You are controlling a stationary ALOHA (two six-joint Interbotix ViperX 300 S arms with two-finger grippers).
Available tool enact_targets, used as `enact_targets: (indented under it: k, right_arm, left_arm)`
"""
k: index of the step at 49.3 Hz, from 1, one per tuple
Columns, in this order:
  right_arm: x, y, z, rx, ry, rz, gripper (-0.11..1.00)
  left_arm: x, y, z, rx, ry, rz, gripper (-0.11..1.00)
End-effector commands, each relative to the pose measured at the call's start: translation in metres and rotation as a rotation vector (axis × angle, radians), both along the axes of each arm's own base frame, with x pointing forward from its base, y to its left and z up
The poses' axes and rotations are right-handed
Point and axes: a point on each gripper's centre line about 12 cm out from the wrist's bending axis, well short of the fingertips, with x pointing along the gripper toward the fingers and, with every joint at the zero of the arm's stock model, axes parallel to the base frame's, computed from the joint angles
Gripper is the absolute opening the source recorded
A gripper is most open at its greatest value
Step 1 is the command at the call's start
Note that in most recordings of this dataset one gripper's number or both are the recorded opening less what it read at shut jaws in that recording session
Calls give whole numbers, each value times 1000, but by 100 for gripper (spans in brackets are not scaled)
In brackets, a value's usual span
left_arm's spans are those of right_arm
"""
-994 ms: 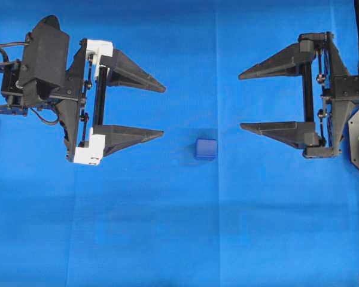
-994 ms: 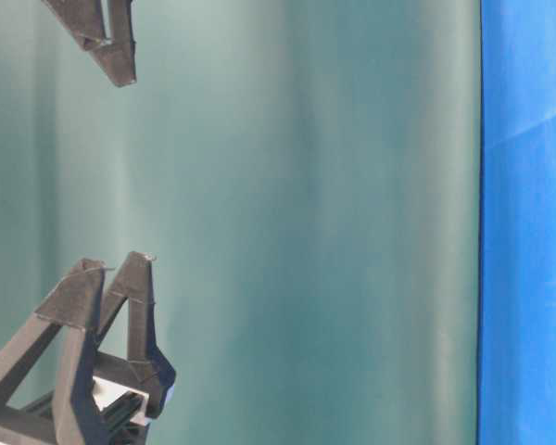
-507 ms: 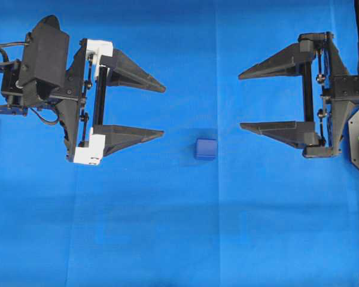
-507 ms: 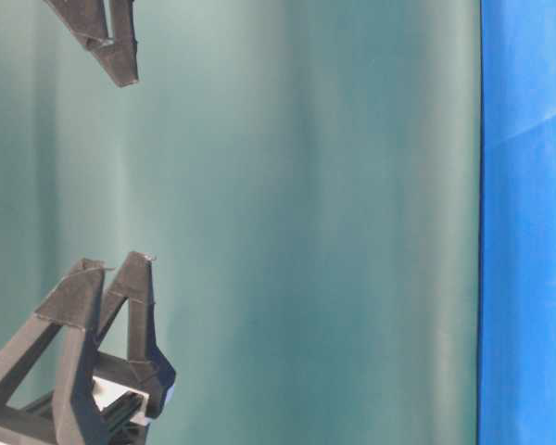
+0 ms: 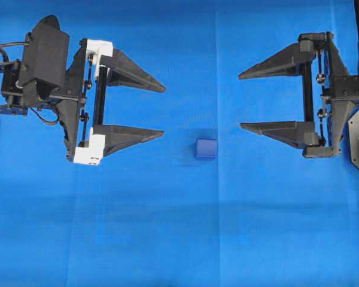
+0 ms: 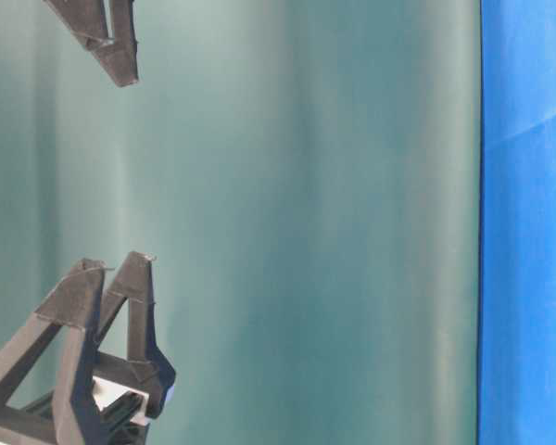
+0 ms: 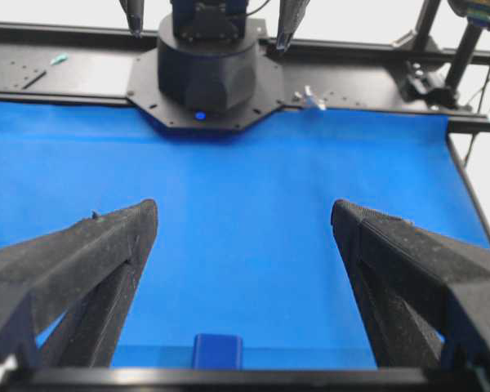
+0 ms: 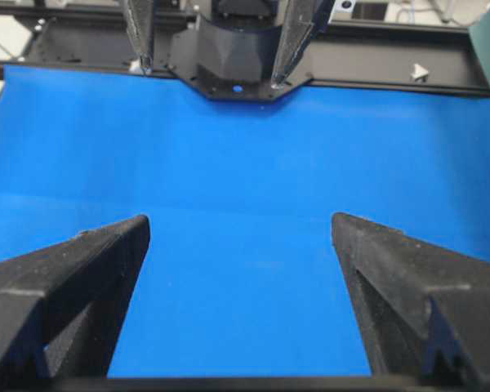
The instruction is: Handover the blue block to the right arm after grasping it with the left arm, then place it in the designated position.
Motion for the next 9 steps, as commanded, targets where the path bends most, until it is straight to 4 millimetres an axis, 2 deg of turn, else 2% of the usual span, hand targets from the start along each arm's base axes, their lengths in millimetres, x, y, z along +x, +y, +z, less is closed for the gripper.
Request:
enact_targets:
  k: [1,9]
  right_arm:
    - [0,0,6,0,-18,1,87]
    - [0,0,6,0,-19,1,87]
  left_arm:
    - [-2,1,19,1,-57,1,92]
    - [-2,1,19,1,-57,1,92]
